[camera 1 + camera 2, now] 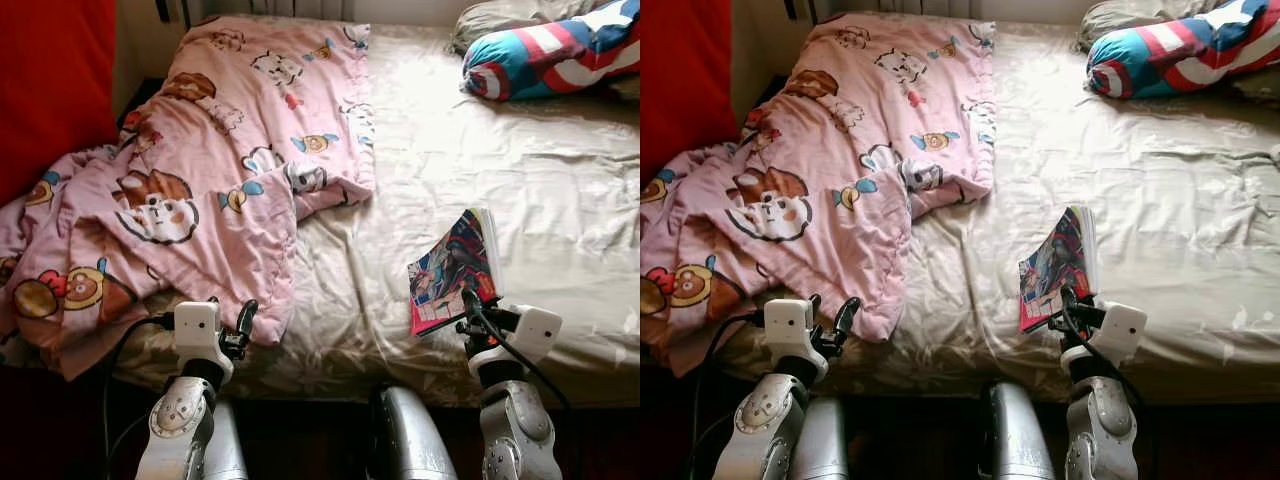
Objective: Clean up the room
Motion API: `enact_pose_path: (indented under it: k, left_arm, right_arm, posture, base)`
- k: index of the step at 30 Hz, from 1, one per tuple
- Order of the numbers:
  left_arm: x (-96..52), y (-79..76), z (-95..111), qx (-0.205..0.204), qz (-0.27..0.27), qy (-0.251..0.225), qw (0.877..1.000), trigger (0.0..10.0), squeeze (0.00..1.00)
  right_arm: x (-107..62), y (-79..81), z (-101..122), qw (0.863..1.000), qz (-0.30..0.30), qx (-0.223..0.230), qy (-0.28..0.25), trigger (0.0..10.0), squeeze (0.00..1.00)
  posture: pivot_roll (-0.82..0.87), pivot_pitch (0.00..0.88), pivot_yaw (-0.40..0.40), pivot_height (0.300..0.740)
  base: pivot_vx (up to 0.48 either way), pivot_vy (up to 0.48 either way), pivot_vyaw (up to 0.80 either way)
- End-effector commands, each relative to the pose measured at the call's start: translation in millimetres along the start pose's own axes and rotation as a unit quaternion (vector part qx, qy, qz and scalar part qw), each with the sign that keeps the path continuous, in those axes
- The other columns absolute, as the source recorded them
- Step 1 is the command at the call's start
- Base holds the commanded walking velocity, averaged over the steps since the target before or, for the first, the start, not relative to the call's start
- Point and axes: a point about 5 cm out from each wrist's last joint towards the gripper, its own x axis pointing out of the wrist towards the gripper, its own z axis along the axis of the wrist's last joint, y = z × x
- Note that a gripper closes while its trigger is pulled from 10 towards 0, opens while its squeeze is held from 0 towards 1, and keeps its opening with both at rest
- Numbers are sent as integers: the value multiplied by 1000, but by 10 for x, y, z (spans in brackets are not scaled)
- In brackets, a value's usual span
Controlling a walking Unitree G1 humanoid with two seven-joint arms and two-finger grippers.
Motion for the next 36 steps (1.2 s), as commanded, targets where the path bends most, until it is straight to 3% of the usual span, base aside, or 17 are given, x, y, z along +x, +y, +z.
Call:
enact_pose_path:
  k: [1,17,36]
  left_arm:
    - [-30,-7,-19,-4,3,-1,1000,10000,0]
    - [21,-13,-40,-11,3,-4,1000,10000,0]
    - [107,-16,8,-6,4,-12,1000,10000,0]
  right_arm:
    - [-5,42,96,1000,3,1,-23,10000,0]
    - [-51,77,63,1000,-4,-3,-15,10000,0]
    - [-6,57,99,1000,-12,-8,-18,10000,0]
  posture:
    - [71,98,-89,646]
    - [57,20,-86,740]
    - [58,88,-98,740]
  base:
    - [0,0,0]
    - [0,0,0]
    - [0,0,0]
